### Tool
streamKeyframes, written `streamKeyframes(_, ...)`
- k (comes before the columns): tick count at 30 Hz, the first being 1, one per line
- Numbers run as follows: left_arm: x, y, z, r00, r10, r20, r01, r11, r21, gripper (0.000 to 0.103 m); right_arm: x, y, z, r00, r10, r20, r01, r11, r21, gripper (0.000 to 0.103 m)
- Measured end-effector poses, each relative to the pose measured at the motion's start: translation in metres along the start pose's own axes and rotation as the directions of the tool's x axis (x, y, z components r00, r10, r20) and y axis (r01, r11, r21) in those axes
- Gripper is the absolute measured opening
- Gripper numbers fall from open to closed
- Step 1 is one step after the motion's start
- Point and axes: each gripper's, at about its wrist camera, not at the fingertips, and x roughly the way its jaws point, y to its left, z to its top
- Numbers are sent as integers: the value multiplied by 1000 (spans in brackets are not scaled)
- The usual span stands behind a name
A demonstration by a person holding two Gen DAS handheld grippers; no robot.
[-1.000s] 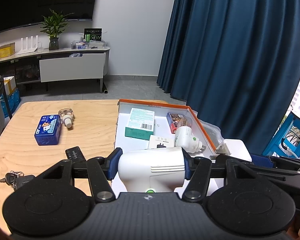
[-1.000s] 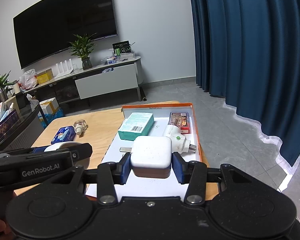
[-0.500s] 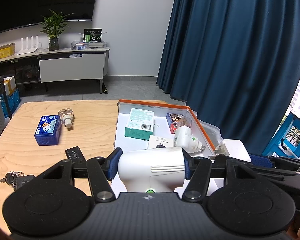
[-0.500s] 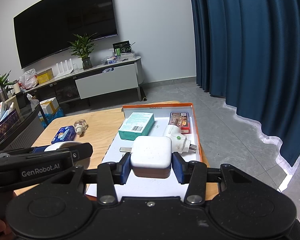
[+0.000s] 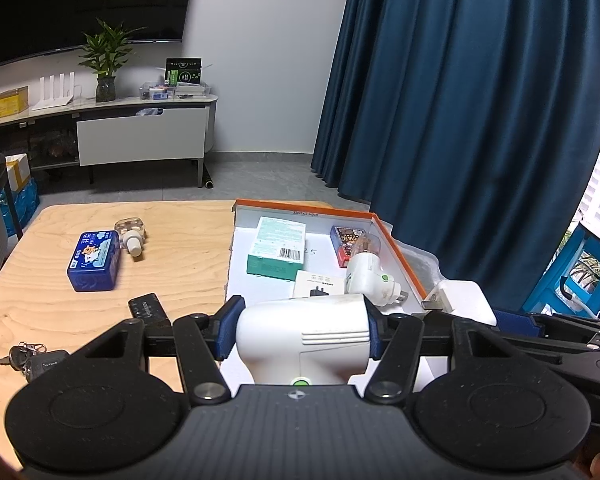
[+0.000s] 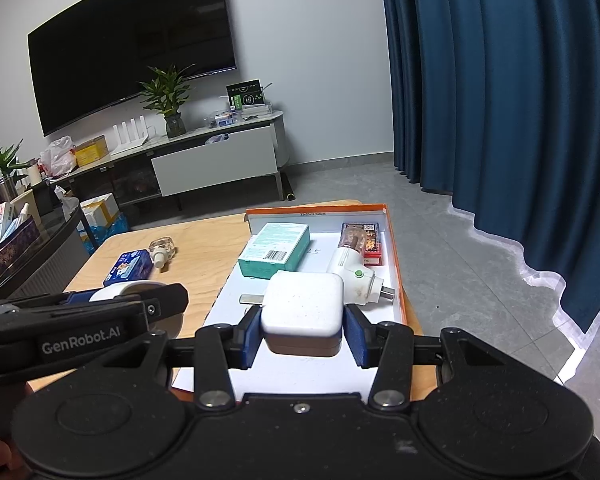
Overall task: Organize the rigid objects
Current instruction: 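Hold the plug adapter and cube charger just above the tray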
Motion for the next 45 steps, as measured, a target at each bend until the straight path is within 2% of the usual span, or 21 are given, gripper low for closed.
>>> streamKeyframes(45,1,1,-1,1000,-6,-4,6,1000,2,59,0,1,-3,1000,1,-9,-1,1000,-1,54)
